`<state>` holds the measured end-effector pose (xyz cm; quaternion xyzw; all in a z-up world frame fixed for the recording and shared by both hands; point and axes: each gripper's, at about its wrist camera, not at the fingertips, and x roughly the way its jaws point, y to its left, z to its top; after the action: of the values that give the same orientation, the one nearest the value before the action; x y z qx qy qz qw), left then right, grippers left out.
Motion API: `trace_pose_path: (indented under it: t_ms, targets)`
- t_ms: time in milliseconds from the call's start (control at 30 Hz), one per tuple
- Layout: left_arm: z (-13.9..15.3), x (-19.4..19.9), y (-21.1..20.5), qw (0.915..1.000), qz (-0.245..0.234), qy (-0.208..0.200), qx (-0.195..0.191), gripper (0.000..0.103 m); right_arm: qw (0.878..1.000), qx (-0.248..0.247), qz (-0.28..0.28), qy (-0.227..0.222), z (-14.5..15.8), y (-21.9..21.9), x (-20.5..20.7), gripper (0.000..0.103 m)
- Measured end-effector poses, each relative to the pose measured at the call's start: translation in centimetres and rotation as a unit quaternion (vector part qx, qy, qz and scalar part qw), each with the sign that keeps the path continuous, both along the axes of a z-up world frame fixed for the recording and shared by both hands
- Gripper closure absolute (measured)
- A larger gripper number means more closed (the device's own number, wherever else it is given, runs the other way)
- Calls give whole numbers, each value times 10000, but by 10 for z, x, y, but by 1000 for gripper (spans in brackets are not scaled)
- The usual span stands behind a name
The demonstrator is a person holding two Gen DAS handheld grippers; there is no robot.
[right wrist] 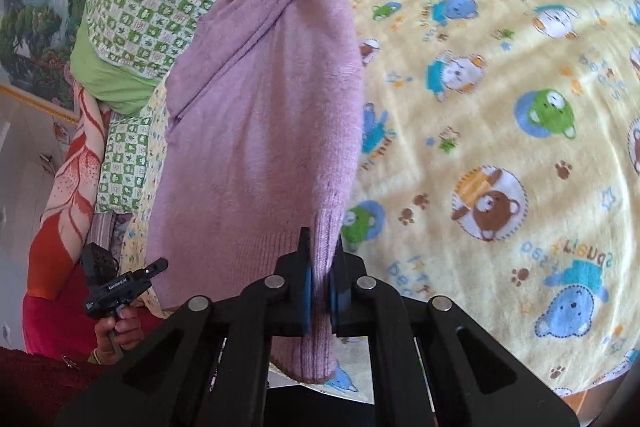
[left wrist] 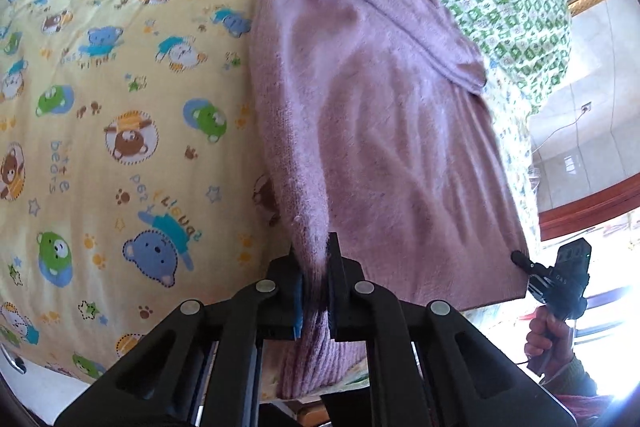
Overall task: Fold small clothes
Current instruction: 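Lift the hem with both tools and fold it up toward the collar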
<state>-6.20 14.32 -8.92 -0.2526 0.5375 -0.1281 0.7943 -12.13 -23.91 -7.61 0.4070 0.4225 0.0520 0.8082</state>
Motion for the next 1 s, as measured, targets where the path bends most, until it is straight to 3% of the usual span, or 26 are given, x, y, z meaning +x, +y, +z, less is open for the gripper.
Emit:
trace_pose_path:
  t_ms: [200, 433, 700, 1000]
  targets:
    - [24, 6, 4, 9992, 109, -293, -232, 96, 9989, 166, 149, -415, 22, 1, 7, 96]
    - [53, 44, 8, 9972, 316, -626, -268, 96, 9956, 202, 138, -905, 52, -7, 34, 96]
    - [96, 132, 8, 9915, 588, -1155, -139, 96, 9905, 236, -102, -1352, 82, -32, 107, 96]
    - [113, 235, 7, 9871, 832, -1367, -4, 96, 9883, 120, -319, -1488, 105, -68, 206, 96]
